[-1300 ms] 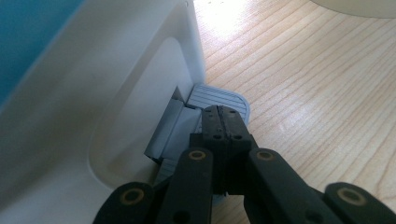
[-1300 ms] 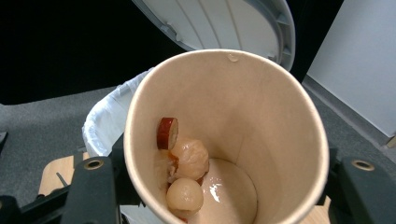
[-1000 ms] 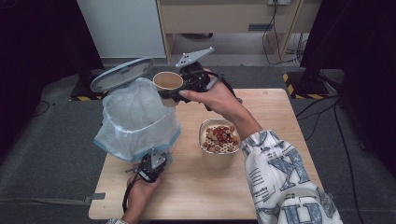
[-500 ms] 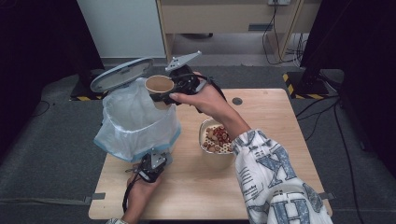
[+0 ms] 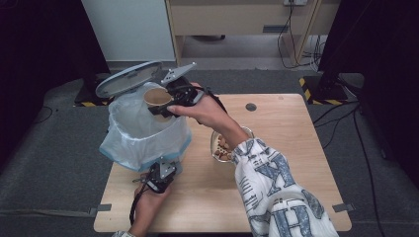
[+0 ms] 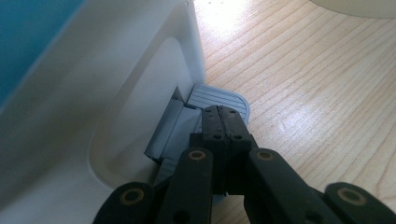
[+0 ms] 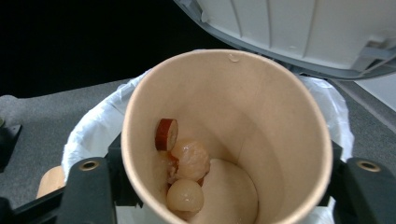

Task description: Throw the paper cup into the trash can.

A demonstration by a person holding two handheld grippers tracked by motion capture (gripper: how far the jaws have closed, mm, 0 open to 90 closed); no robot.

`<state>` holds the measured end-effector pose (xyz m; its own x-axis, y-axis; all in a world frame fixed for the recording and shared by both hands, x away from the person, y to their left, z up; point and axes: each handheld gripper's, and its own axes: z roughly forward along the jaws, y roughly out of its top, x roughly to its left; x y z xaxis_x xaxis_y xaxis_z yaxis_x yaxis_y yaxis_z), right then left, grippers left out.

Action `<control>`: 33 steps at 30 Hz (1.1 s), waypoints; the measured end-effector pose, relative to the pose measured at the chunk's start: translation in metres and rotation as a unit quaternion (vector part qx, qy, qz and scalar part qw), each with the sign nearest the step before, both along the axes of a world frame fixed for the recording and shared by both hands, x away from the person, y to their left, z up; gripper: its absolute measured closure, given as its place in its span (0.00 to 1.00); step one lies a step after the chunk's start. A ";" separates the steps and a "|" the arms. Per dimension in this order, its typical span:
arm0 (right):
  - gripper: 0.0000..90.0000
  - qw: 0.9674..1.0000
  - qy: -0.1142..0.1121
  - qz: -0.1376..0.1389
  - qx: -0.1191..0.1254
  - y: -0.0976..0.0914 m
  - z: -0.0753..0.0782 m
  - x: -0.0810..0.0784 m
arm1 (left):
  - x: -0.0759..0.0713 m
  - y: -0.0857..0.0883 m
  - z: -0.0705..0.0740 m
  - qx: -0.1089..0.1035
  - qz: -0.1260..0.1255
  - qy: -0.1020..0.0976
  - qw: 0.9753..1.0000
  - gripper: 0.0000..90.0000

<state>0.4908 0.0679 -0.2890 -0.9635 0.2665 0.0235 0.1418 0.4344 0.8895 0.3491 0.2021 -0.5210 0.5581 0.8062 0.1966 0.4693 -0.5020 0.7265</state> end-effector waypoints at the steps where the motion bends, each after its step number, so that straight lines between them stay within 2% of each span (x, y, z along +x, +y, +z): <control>1: 0.34 1.000 -0.004 -0.001 0.000 0.002 -0.002 0.000 | 0.000 0.000 0.000 0.000 0.000 0.000 1.000 0.99; 3: 0.29 1.000 -0.009 -0.006 -0.002 0.006 -0.005 -0.001 | 0.000 0.000 0.000 0.000 0.000 0.000 1.000 0.99; 5: 0.19 1.000 -0.010 -0.006 0.002 0.007 -0.008 -0.001 | 0.000 0.000 0.000 -0.001 0.000 -0.001 1.000 0.99; 7: 0.15 1.000 -0.014 -0.007 0.011 0.004 -0.007 -0.003 | 0.000 0.000 0.000 -0.001 -0.001 0.000 1.000 0.99; 15: 0.15 0.999 -0.017 -0.038 0.019 -0.020 -0.001 0.000 | 0.000 0.000 0.000 0.000 0.000 0.000 1.000 0.99; 33: 0.15 0.997 -0.015 -0.079 0.014 -0.067 -0.008 0.005 | 0.000 0.000 0.000 -0.002 -0.001 0.000 1.000 0.99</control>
